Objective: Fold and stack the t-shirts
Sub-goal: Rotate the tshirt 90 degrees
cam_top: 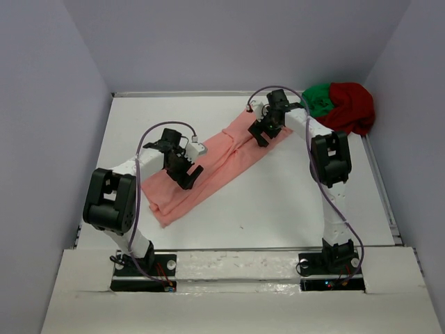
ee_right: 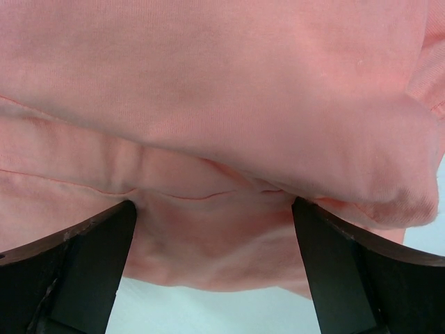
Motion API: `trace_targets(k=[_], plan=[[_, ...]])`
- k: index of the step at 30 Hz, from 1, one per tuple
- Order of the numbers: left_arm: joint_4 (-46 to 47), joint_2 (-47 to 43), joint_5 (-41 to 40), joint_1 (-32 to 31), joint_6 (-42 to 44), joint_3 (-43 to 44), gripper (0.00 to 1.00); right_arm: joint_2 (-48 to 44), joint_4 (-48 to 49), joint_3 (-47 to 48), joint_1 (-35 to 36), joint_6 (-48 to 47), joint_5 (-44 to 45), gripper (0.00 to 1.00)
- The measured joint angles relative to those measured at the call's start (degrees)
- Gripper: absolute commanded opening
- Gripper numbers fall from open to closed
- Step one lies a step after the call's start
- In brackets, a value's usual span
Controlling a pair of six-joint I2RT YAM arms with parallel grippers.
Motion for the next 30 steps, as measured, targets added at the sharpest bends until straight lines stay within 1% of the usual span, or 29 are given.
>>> trace_targets(k=[4, 7, 11, 14, 18, 21, 23, 26, 30], plan=[[0.4, 3.3, -0.3, 0.7, 0.8, 0.1, 0.99, 0.4, 0.0, 0.5, 0.0, 0.2, 0.1, 1.0], [0.7, 3.5, 0.3, 1.1, 1.1, 0.2, 0.99, 1.2, -0.2, 1.9, 0.0, 0.7, 0.1, 1.0], [0.5, 3.7, 0.6, 1.2, 1.4, 0.2, 0.99, 4.2, -0.5, 6.6, -0.4, 1.9, -0.7, 1.0], [-0.4, 4.2, 1.4, 1.3, 1.7, 0.9, 0.99, 7.6, -1.3, 12.1, -1.2, 2.6, -1.4, 1.0], [-1.8, 4.3, 2.7, 1.6, 1.7, 1.7, 0.99, 13.9, -3.3, 23.2, -2.1, 4.0, -2.4, 1.0], [-4.0, 4.4, 4.9, 1.5, 1.6, 2.4, 0.99, 17.5, -4.0, 29.2, -2.4, 4.5, -3.1, 1.0], [-7.0, 4.4, 7.7, 1.3, 1.2, 3.2, 0.99, 18.9, -4.0, 31.5, -2.4, 4.9, -3.4, 1.0], [-11.0, 4.3, 11.0, 0.3, 0.3, 3.7, 0.99, 20.5, -4.0, 34.0, -2.4, 5.5, -4.2, 1.0], [-13.9, 4.0, 12.3, -4.8, -1.2, 3.7, 0.99, 21.5, -3.5, 35.4, -2.4, 6.4, -4.9, 1.0]])
